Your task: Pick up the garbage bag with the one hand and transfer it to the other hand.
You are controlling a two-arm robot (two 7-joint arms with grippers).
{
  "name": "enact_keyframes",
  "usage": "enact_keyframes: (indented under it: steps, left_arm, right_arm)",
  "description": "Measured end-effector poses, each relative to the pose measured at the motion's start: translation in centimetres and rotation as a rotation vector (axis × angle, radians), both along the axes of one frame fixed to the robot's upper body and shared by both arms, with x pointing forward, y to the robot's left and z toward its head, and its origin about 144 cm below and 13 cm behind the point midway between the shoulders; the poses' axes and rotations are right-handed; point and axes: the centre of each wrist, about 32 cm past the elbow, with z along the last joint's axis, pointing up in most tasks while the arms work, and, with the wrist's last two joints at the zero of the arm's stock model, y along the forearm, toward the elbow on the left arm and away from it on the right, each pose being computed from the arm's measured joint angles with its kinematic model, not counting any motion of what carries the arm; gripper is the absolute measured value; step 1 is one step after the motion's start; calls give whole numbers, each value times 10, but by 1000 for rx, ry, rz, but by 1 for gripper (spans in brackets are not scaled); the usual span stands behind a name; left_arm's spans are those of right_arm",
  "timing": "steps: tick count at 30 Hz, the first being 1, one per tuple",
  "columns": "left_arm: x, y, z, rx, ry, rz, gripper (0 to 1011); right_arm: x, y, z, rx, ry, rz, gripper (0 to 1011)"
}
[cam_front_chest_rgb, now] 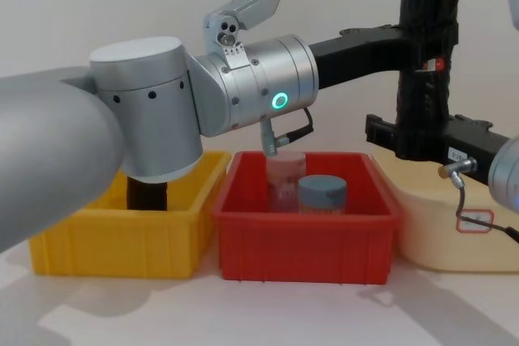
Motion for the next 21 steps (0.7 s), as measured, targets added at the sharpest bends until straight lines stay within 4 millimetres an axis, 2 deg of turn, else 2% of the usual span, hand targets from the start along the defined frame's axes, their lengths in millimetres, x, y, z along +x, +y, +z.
enact_keyframes:
  steps: [4,9,11,14,20,21]
  left_arm:
    - [0,0,0,0,0,0,435]
    - [0,0,0,0,0,0,435]
    - [0,0,0,0,0,0,435]
    - [0,0,0,0,0,0,435]
    - [0,0,0,0,0,0,603]
    - [0,0,0,0,0,0,603]
  right_arm:
    - [2,0,1,-1,11,-13,737]
    - [4,0,2,1,23,-28,561]
    - [4,0,3,2,26,-31,528]
    - [5,-1,4,6,33,-40,519]
    - [6,-2,6,27,51,-50,519]
    - [6,-2,6,27,51,-50,519]
